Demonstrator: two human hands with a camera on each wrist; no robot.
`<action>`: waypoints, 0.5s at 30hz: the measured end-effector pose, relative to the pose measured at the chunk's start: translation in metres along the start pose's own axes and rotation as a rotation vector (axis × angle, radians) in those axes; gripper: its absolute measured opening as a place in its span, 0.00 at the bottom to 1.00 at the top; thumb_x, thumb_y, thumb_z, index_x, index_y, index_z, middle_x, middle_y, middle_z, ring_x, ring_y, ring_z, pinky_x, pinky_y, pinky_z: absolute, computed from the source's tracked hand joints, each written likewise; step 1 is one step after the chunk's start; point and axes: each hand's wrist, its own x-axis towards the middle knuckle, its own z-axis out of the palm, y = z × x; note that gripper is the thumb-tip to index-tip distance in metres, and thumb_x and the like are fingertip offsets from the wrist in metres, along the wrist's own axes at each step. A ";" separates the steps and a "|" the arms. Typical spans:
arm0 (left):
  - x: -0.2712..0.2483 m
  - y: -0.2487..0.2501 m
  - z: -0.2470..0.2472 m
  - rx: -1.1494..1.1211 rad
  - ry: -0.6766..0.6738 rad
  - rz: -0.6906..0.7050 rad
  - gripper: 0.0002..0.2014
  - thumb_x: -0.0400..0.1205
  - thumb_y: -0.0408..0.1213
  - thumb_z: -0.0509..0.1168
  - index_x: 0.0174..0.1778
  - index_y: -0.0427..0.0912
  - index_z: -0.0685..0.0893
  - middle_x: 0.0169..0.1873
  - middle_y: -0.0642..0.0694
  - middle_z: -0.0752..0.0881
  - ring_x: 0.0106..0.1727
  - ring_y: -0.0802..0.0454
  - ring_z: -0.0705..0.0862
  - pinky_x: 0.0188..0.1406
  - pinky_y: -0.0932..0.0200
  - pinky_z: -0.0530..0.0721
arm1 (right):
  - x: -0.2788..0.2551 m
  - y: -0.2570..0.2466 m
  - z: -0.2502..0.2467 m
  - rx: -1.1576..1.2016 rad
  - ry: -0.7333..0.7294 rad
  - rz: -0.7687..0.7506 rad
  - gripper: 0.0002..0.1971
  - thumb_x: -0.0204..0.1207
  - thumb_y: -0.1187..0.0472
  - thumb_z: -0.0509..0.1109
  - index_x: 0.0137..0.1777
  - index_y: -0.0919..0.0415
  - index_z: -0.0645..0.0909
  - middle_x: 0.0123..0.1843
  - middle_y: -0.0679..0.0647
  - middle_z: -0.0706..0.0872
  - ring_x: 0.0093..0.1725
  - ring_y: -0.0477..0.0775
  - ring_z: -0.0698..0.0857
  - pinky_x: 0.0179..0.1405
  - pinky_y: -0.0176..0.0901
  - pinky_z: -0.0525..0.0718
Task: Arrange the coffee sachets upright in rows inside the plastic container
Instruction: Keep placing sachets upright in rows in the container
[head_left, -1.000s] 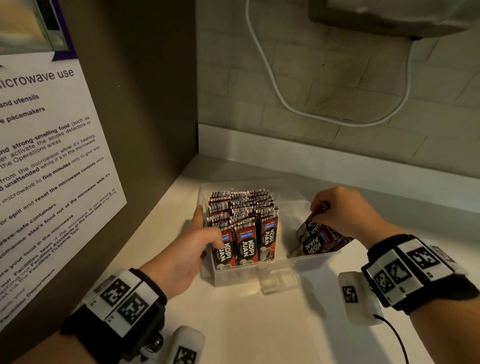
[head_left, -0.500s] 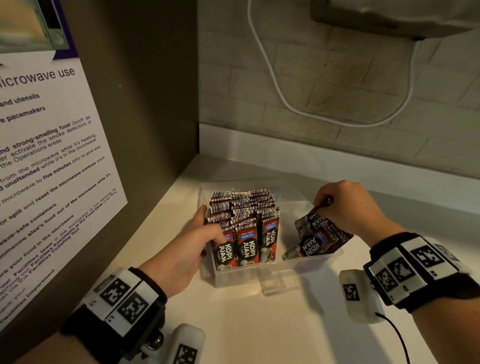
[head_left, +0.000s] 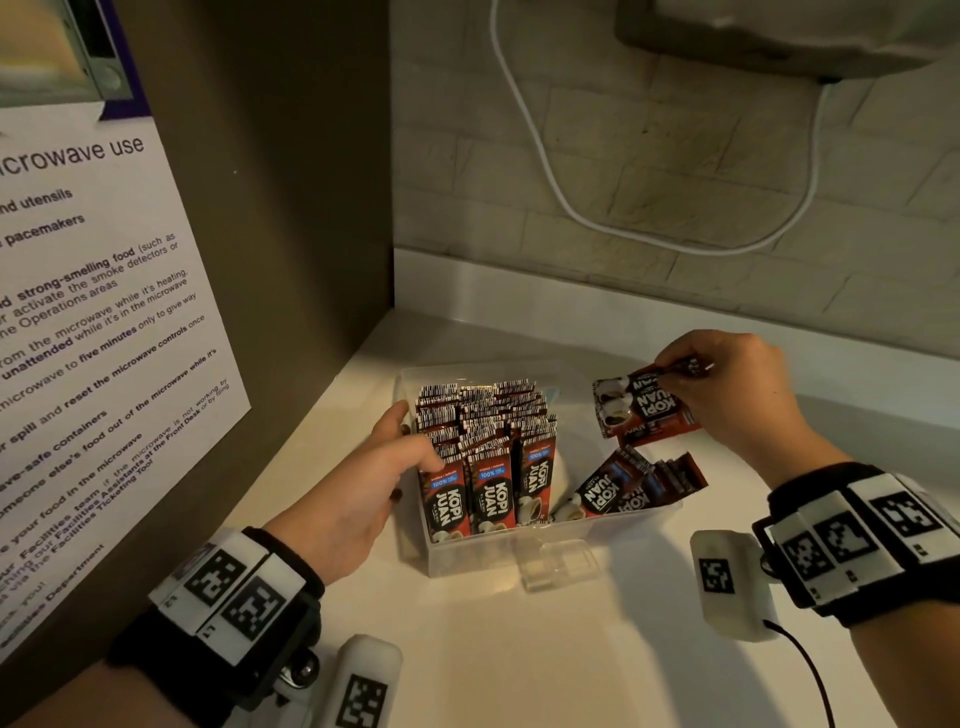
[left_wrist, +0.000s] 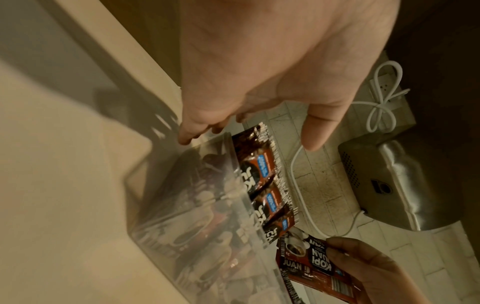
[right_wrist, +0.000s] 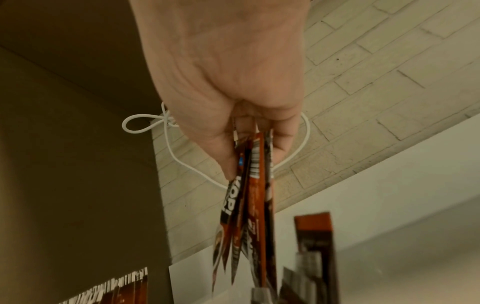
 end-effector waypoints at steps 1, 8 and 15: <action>-0.001 0.000 0.001 -0.001 -0.012 0.003 0.21 0.71 0.30 0.65 0.54 0.60 0.78 0.53 0.51 0.87 0.61 0.52 0.80 0.74 0.48 0.68 | 0.000 0.001 0.001 0.000 -0.005 0.004 0.06 0.71 0.69 0.74 0.43 0.59 0.87 0.40 0.51 0.84 0.41 0.52 0.81 0.33 0.35 0.73; -0.004 0.005 0.001 -0.001 -0.005 0.011 0.35 0.67 0.34 0.67 0.71 0.59 0.69 0.61 0.53 0.82 0.65 0.56 0.77 0.73 0.52 0.64 | 0.000 0.002 0.003 0.059 -0.007 0.062 0.06 0.72 0.70 0.73 0.43 0.58 0.87 0.40 0.52 0.84 0.42 0.54 0.82 0.33 0.36 0.76; -0.002 0.024 -0.006 0.044 0.172 0.203 0.30 0.78 0.30 0.63 0.76 0.56 0.69 0.70 0.55 0.73 0.70 0.54 0.72 0.72 0.52 0.66 | 0.007 -0.004 -0.030 0.365 0.199 0.154 0.15 0.70 0.68 0.76 0.34 0.44 0.82 0.42 0.50 0.86 0.42 0.56 0.86 0.36 0.41 0.81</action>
